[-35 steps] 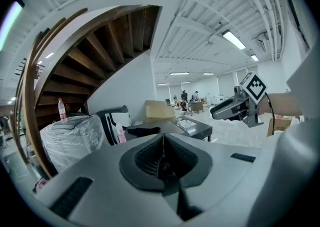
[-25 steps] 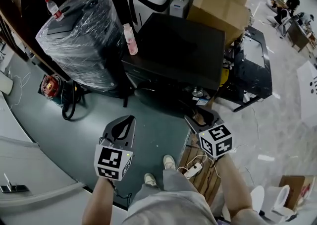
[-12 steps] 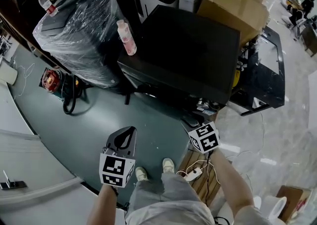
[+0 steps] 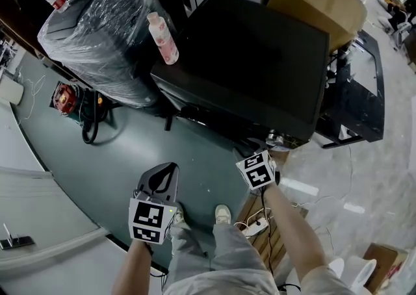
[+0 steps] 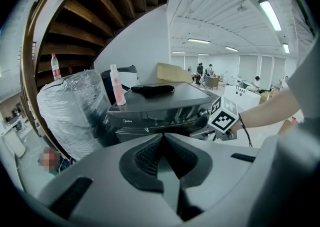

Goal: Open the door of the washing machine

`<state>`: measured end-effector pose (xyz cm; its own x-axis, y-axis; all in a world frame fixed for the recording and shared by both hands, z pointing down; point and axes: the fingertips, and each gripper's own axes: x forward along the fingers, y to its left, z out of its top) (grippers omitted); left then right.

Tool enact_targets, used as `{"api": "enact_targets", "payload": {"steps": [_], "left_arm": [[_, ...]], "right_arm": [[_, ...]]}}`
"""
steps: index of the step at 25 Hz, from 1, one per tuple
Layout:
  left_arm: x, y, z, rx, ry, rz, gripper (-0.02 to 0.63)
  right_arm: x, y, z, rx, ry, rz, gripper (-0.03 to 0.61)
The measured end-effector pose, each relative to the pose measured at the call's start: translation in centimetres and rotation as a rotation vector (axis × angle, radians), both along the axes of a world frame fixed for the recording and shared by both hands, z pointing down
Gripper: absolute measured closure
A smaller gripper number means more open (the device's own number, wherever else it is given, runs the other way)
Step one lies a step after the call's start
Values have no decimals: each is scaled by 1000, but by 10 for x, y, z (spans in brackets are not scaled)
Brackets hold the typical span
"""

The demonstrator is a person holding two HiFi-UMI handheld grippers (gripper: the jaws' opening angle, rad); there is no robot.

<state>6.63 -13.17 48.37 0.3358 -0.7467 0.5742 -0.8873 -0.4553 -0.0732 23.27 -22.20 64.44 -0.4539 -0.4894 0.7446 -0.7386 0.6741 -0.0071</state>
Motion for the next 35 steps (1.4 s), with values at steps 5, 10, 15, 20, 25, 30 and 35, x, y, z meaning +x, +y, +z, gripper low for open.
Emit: {"api": "enact_targets", "payload": {"steps": [5,10,15,20,25,30,35], "left_arm": [[-3,-2,25,-26,-7,20,589],[-9,-1,50,-61,-5,42,589],[-19,1,70,-99,9,67,589],[-35,8,84,-123,15,71,589],[-48,21,95,-152,30,66,589],[-71,47,112,-191,41,48,589],[-105,78,128,-233,40,13,589]], "right_arm": [[-1,-14,32,4,57,28,367],[-2,-22,63,-15,109,36,372],[0,-24,71,21,156,40,383],[-5,-13,69,0,149,64,388],[-22,20,70,-54,111,115,396],[-46,65,76,-115,48,176,405],[-89,107,72,-140,17,211,416]]}}
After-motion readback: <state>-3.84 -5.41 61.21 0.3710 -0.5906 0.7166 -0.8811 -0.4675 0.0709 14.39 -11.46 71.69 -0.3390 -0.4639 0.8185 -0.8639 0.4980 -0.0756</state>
